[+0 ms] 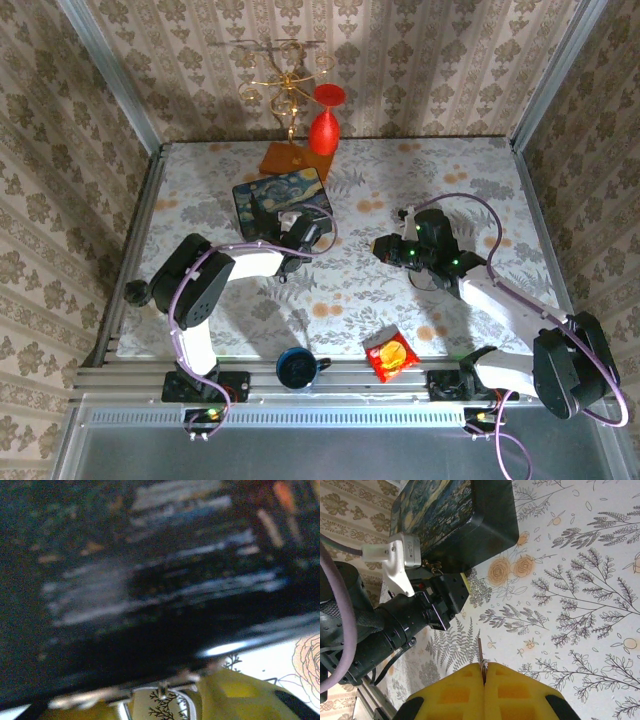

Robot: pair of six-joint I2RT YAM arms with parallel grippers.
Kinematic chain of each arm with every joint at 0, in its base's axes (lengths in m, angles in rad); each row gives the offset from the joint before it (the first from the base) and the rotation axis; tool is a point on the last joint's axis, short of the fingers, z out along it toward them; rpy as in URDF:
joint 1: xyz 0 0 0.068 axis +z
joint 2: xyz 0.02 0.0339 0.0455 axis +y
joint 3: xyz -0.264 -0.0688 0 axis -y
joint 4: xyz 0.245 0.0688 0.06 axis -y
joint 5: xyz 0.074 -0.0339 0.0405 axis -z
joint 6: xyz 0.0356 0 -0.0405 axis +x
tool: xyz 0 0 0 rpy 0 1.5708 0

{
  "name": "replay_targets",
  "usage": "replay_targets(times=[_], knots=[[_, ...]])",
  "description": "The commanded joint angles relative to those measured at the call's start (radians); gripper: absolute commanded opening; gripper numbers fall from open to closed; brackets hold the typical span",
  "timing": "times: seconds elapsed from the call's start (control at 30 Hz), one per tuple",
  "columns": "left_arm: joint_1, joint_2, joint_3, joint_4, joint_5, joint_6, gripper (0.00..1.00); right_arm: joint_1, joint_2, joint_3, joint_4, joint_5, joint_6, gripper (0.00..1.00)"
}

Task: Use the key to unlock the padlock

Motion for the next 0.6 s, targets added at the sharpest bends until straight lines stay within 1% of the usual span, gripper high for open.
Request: replay_targets(times=[0.0, 0.13, 0.33, 0.37, 0.43, 0.5, 0.53, 0.57], knots=[[0.004, 0.013, 0.005, -0.003, 0.004, -0.023, 0.43, -0.004, 0.011, -0.014, 0.026, -0.019, 0.012, 0.0], [0.005, 0.015, 0.002, -0.001, -0.001, -0.023, 0.44, -0.004, 0.007, -0.014, 0.025, -0.019, 0.01, 0.0], [0.005, 0.016, 0.009, -0.003, -0.003, -0.018, 0.39, -0.004, 0.004, -0.015, 0.023, -0.016, 0.01, 0.0], [0.004, 0.018, 0.01, -0.003, -0.003, -0.018, 0.36, -0.004, 0.005, -0.015, 0.024, -0.015, 0.009, 0.0], [0.005, 0.018, 0.011, -0.005, 0.002, -0.02, 0.25, -0.004, 0.006, -0.015, 0.024, -0.014, 0.01, 0.0], [0.004, 0.01, 0.014, -0.015, 0.012, -0.024, 0.16, -0.004, 0.006, -0.018, 0.023, -0.012, 0.01, 0.0], [0.003, 0.005, 0.017, -0.02, 0.014, -0.027, 0.14, -0.004, 0.006, -0.02, 0.026, -0.013, 0.01, 0.0], [0.001, -0.003, 0.022, -0.038, 0.02, -0.03, 0.09, -0.004, 0.007, -0.023, 0.028, -0.011, 0.007, 0.0]])
